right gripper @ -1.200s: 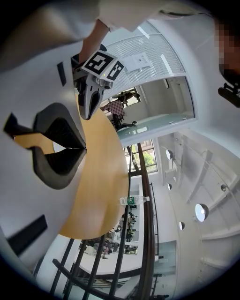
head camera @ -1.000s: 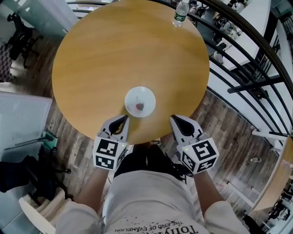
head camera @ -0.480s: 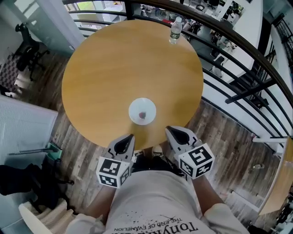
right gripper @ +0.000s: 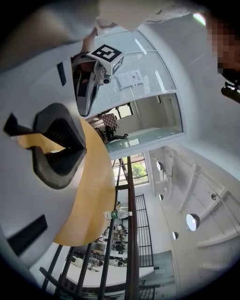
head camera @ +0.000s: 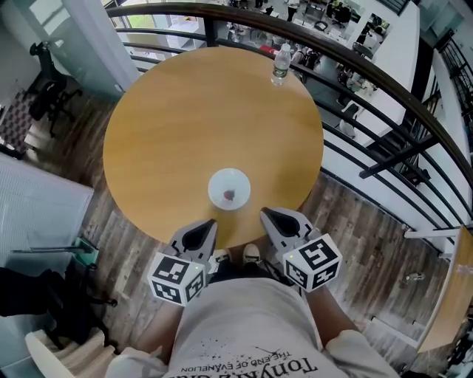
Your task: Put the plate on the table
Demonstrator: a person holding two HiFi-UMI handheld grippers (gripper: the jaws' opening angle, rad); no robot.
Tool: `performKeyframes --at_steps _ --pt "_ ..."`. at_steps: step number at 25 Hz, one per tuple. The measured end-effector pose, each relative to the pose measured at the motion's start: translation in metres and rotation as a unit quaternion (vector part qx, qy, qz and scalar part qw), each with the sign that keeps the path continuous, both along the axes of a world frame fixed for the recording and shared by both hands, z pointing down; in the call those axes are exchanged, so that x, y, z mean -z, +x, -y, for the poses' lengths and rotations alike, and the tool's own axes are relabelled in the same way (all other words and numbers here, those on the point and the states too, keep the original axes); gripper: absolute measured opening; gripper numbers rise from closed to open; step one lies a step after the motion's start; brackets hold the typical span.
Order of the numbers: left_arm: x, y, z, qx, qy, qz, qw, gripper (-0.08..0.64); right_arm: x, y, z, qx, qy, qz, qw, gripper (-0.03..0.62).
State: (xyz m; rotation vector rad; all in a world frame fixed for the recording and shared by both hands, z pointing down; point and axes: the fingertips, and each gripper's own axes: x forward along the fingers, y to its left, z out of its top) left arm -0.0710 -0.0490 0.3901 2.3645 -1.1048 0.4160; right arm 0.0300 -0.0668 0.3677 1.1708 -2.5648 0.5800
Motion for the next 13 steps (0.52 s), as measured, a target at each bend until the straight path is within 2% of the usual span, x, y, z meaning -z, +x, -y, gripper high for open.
performKeyframes --at_steps 7,13 --pt "0.012 0.000 0.002 0.010 0.011 -0.021 0.9997 0.025 0.001 0.004 0.000 -0.001 0.004 -0.003 1.000 0.025" --pt "0.022 -0.009 0.003 0.012 0.024 -0.012 0.9996 0.025 0.007 -0.002 -0.004 -0.003 0.002 -0.005 1.000 0.026"
